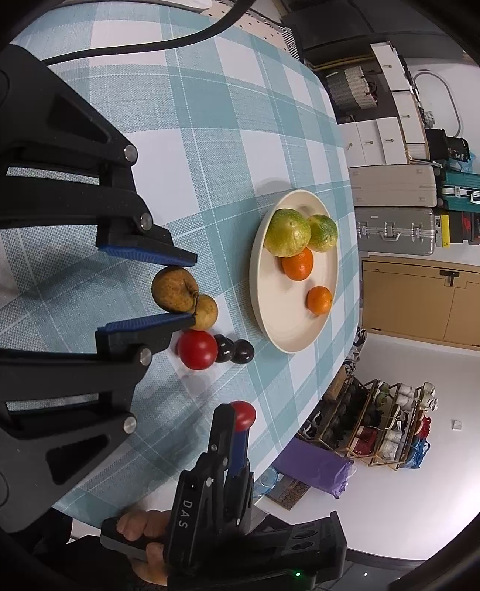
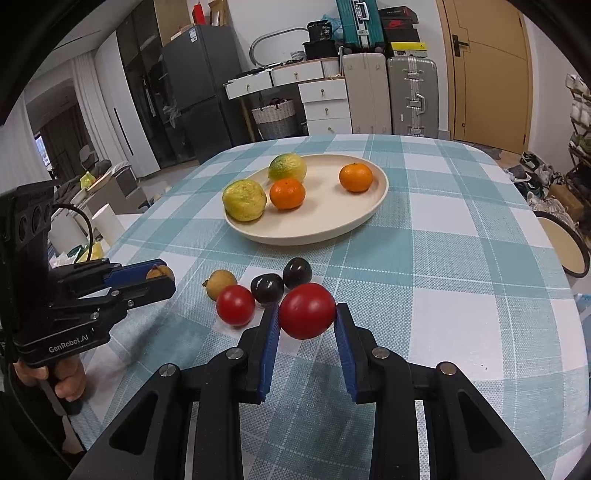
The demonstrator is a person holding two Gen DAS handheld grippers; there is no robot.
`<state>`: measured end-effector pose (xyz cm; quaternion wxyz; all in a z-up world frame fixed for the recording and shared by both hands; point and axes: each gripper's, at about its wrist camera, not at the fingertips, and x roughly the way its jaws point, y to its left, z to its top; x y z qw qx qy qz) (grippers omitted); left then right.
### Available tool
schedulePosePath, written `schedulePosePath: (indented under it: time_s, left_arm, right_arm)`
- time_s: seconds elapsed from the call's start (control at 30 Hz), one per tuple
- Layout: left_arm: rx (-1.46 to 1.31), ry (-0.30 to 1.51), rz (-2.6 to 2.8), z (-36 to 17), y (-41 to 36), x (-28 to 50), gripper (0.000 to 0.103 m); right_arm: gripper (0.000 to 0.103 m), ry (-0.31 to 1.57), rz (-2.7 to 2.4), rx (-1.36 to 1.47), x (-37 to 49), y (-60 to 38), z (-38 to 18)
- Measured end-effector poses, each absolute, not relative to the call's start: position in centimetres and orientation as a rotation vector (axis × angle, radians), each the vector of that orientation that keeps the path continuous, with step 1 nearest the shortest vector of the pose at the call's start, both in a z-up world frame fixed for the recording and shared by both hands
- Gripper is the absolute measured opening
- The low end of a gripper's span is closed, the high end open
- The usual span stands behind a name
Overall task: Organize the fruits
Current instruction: 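Carry the brown pear and red tomato over the cream plate with both tools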
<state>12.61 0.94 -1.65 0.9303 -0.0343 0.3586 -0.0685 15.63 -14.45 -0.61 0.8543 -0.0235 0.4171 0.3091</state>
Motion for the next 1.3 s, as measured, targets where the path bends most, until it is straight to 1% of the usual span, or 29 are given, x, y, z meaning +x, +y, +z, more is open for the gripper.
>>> schedulePosePath:
  time_s: [0.47,0.87,1.3]
  left_arm:
    - [-0.072,0.657,-0.094,0.6,1.9,13.8,0.023]
    - [-0.081,0.61,-0.107,2.6,2.1,17.1,0.023]
    - [-0.073,0.601,-0.131,2.9,1.1,21.0,0.023]
  right_arm:
    - [0.031,0.815,0.63,-0.015,16.4,-15.1,1.2]
    - [0.031,0.781,0.63,-0.018,18.6,-13.8,2.7]
    - [0.031,0.792,0.61,0.033,22.2,-13.0,2.8]
